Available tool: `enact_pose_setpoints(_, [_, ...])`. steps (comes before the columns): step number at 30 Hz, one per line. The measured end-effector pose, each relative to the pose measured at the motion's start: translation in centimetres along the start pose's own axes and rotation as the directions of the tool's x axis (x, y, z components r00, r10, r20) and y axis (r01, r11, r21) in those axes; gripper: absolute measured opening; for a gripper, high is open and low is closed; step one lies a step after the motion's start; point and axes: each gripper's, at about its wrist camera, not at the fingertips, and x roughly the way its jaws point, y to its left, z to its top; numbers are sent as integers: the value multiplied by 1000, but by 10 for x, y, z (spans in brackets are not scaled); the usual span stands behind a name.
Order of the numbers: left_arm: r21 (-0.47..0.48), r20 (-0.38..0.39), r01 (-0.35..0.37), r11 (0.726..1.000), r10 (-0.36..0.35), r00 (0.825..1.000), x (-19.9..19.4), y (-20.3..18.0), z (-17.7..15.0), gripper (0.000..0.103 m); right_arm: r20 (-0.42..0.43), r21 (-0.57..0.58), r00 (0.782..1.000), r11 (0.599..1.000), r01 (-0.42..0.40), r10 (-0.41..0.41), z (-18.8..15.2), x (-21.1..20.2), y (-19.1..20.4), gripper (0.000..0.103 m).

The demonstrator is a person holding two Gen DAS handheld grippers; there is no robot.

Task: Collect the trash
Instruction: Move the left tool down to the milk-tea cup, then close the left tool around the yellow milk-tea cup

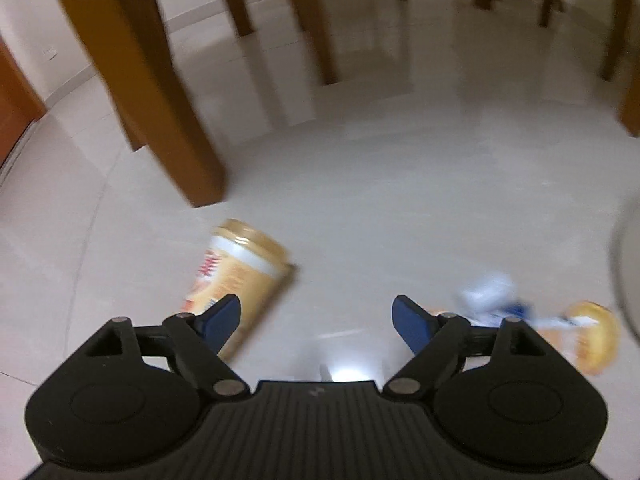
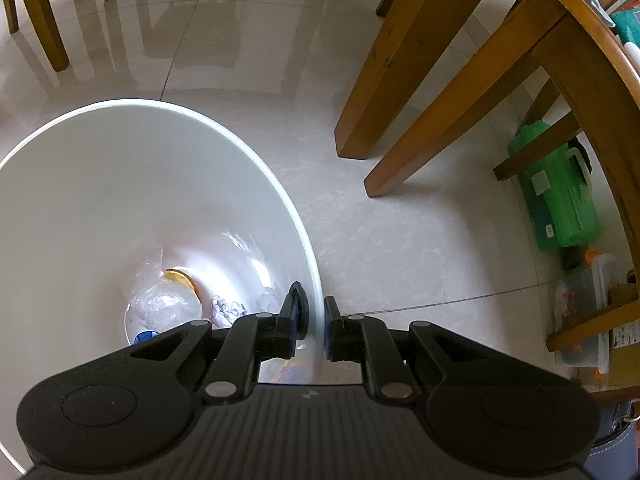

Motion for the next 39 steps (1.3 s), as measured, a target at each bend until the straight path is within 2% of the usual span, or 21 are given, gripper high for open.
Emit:
enact_pose_setpoints(4, [-89,-6,-31,996,31,1000,39,39,11,87,1,-18,1000,1000,21,-21,2,1,4,17])
enact_pose_setpoints(6, [-125,-37,-41,991,37,999,60,52,12,87,-3,-23,1000,999,27,-27,3,2,6,17])
enact_pose_setpoints(8, [-140,-51,-64,988,57,997,77,62,8,87,-10,-13,1000,1000,28,-28,4,2,6,17])
enact_pose_setpoints(13, [-169,-58,-70,983,61,996,105,77,4,89,-5,-25,999,999,37,-37,3,1,7,18])
enact_pose_setpoints(16, [-160,-63,-101,982,92,994,114,79,6,90,0,-34,999,999,42,-42,2,0,9,18])
enact_pose_setpoints(21, [-115,-115,-108,987,95,989,120,76,13,94,-10,-28,999,999,35,-35,5,0,6,18])
enact_pose_setpoints(24, [-78,-149,-48,996,36,988,118,70,19,96,-8,-29,1000,999,25,-25,6,0,5,17])
enact_pose_setpoints(27, [-80,-165,34,996,-47,985,115,70,25,96,-3,-38,1000,999,16,-16,4,0,4,17])
enact_pose_setpoints(28, [-76,-161,25,997,-37,986,115,68,27,96,0,-40,1000,999,12,-12,3,-1,3,17])
enact_pose_setpoints(30, [-48,-156,-54,997,46,987,117,61,30,94,4,-46,1000,999,6,-5,2,-1,2,17])
enact_pose_setpoints(31, [-33,-159,-66,997,60,986,118,57,30,94,4,-46,1000,999,2,-2,2,-1,2,16])
enact_pose_setpoints(34, [-23,-182,-22,999,18,983,122,47,29,94,3,-41,1000,999,-7,7,2,-1,0,16])
enact_pose_setpoints(39, [12,-166,-55,998,57,985,124,33,27,92,4,-45,1000,999,-10,10,2,-1,0,16])
